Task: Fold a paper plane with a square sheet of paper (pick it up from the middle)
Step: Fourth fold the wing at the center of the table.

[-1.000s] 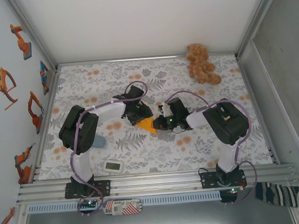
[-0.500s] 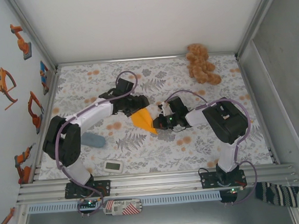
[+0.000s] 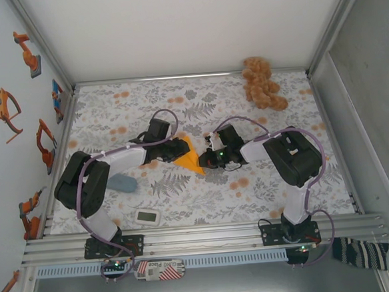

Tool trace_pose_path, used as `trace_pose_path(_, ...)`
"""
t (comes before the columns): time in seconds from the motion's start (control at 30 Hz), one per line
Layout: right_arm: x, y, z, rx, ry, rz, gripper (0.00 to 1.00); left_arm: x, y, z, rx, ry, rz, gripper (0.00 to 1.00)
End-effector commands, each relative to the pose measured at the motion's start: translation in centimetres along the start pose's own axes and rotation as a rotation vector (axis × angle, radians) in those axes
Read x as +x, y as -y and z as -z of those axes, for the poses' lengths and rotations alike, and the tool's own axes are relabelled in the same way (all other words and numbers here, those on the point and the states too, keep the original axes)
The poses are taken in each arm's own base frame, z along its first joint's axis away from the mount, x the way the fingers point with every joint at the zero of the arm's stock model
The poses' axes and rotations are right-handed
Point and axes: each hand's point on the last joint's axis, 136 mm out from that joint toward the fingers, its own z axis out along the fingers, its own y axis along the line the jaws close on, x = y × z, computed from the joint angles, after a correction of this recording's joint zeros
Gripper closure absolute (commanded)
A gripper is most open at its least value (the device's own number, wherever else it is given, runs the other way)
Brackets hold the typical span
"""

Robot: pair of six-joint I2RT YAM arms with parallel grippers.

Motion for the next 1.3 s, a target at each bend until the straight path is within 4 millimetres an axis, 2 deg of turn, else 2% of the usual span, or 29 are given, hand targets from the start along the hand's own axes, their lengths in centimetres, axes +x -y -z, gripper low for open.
trace_pose_path(0.0,2.6,5.4,-0.7,0.174,-0.058,-0.089,0.99,-1.1,1.7,-0.2,0.141,0.038,-0.01,0.76)
trace_pose_path(0.27,2.7,5.5,-0.8,0.18,-0.062,-0.098,0.99,-0.7,1.2,-1.6,0.164,0.016,0.005,0.82)
trace_pose_path(0.7,2.7,5.7,-0.7,0.191,-0.07,-0.112,0.99,-0.4,-0.2,-3.0,0.125,-0.013,0.034,0.84)
trace_pose_path(1.27,2.9,5.8,-0.5,0.203,-0.078,-0.125,0.95,-0.2,-1.6,-3.8,0.068,-0.036,0.061,0.85)
